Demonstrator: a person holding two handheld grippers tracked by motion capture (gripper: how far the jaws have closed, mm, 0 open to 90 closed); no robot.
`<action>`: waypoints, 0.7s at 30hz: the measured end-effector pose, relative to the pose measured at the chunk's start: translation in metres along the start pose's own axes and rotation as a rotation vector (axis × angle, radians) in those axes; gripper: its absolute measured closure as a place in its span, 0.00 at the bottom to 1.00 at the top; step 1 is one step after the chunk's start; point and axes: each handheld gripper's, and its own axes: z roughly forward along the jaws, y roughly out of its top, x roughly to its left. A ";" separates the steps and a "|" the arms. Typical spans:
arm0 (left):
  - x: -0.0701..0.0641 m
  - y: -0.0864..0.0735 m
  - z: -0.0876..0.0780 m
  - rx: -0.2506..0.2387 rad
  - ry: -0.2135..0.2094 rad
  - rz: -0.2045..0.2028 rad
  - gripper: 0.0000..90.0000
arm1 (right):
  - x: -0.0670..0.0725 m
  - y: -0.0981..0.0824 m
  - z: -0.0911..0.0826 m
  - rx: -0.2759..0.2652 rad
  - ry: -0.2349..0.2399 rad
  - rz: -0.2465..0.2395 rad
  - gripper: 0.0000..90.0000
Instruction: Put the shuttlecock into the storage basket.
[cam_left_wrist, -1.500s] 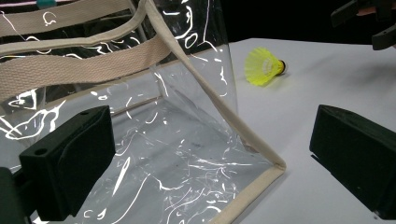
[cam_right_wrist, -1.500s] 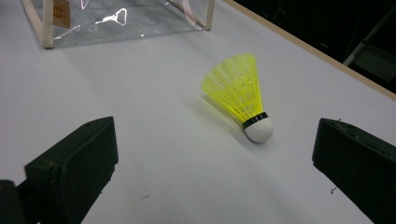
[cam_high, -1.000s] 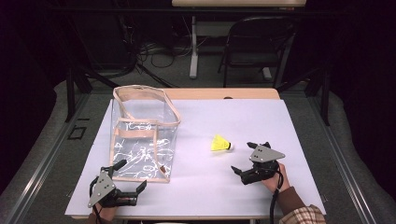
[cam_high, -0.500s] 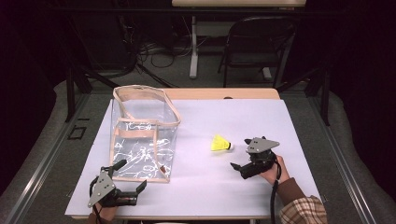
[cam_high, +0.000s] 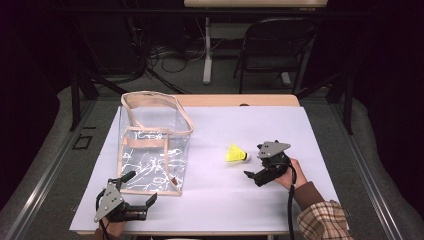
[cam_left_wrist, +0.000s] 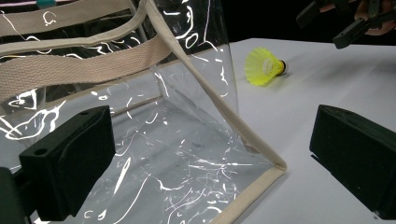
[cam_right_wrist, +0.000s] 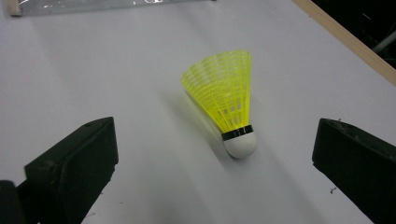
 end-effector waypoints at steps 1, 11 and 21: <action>0.000 0.000 0.000 0.000 0.000 0.000 0.00 | -0.001 0.001 0.001 0.009 0.008 -0.003 0.00; 0.000 0.000 0.000 0.000 0.001 0.000 0.00 | -0.009 0.006 0.011 0.060 0.032 -0.007 0.00; 0.000 0.000 0.000 0.000 0.000 0.000 0.00 | -0.017 0.011 0.020 0.097 0.040 -0.019 0.00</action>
